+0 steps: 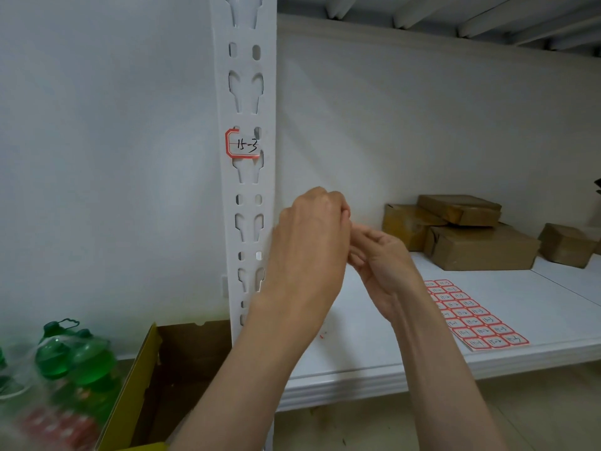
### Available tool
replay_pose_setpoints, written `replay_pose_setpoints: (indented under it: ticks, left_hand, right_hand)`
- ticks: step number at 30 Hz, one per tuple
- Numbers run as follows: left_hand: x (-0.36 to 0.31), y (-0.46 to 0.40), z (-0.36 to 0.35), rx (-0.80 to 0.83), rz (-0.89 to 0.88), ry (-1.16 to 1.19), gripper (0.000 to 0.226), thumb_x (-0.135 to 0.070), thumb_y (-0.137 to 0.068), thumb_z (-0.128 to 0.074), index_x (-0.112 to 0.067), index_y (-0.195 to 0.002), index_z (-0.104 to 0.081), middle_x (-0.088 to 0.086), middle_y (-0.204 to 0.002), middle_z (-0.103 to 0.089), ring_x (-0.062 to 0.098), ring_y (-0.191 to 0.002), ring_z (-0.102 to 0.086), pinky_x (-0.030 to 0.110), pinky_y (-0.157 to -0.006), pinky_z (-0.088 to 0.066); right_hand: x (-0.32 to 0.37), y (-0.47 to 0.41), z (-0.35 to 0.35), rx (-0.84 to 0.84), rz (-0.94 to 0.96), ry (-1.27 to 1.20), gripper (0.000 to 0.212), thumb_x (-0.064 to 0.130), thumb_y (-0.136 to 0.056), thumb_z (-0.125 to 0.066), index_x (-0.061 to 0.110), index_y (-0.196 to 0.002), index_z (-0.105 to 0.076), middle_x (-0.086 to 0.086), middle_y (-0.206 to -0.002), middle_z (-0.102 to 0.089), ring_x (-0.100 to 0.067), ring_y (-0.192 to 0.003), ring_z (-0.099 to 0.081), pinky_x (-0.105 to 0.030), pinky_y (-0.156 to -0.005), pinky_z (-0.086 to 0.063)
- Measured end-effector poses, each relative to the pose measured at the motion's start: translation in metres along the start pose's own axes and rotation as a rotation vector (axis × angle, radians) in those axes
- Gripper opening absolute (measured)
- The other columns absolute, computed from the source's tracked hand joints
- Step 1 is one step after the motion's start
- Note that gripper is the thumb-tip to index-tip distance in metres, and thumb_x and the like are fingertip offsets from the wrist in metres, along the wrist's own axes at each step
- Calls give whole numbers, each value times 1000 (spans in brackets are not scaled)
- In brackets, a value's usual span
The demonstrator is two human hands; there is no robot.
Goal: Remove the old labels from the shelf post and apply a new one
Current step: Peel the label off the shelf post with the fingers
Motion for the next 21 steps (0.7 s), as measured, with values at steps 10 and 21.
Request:
replay_pose_setpoints:
  ticks: [10, 21]
  left_hand:
    - [-4, -3, 13, -69, -64, 49, 17, -18, -98, -59, -17, -95, -76, -4, -89, -69, 12, -74, -60, 22, -70, -43]
    - [5, 1, -7, 107, -17, 13, 19, -18, -97, -56, -20, -91, -73, -3, -88, -69, 20, -78, -65, 42, -75, -56]
  right_hand:
    - [-34, 2, 8, -69, -67, 725, 16, 0, -89, -64, 0, -80, -76, -9, -66, -71, -7, -49, -64, -11, -50, -49]
    - [-57, -2, 17, -61, -184, 948, 21, 2, -81, -71, 5, -62, -62, -4, -58, -63, -12, -49, -57, -19, -53, -50]
Point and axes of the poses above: each hand's wrist, its own y-axis away from the middle knuckle, its own z-axis out of the back of the hand, x = y × z, the point moved 5 cm from there along -y, towards the middle knuckle
